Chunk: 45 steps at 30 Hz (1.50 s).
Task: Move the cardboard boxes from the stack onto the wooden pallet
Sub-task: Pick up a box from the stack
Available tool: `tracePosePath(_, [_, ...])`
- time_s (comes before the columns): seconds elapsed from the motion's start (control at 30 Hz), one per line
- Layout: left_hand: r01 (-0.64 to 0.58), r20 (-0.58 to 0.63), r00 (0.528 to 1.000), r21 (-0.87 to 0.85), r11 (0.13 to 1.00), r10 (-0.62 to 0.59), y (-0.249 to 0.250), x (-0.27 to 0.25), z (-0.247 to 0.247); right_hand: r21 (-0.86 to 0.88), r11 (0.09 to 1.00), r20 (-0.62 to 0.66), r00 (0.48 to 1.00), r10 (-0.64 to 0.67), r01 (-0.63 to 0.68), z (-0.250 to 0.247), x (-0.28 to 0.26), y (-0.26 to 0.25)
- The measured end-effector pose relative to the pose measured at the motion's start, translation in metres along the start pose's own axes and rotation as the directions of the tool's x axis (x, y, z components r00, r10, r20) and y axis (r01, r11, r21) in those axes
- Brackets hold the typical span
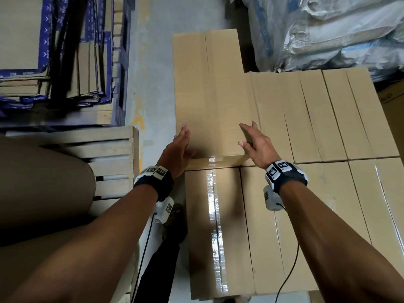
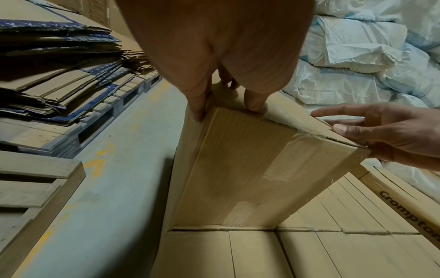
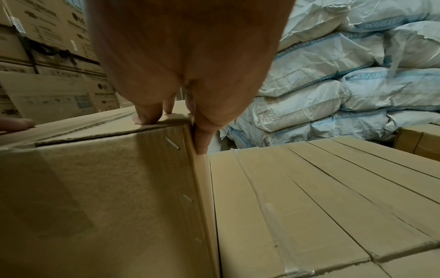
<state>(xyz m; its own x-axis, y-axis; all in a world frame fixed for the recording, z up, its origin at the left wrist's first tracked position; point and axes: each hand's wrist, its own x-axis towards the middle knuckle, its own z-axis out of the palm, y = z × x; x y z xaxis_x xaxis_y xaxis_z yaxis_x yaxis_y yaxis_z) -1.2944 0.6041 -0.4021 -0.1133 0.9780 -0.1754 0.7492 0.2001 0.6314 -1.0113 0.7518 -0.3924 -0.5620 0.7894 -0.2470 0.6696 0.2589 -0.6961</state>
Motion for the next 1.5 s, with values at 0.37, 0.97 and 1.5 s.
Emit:
tracePosePath(0.37, [0.002,0.023,1.0,0.001,1.0,-0.002,-0.006,0.001,0.001,0.005,1.0,-0.02,1.0,-0.012,0.012,0.002,-0.003,0.002])
tracePosePath(0.97, [0.035,0.113,0.993,0.072,0.997,-0.043,-0.002,0.001,0.001,-0.129,0.992,-0.005,1.0,0.007,-0.007,0.007,-0.008,-0.006])
tracePosePath(1.5, [0.258,0.173,0.913,0.453,0.853,-0.368,0.076,0.003,0.039,-0.355,0.935,-0.01,1.0,-0.011,0.007,0.048,-0.061,-0.009])
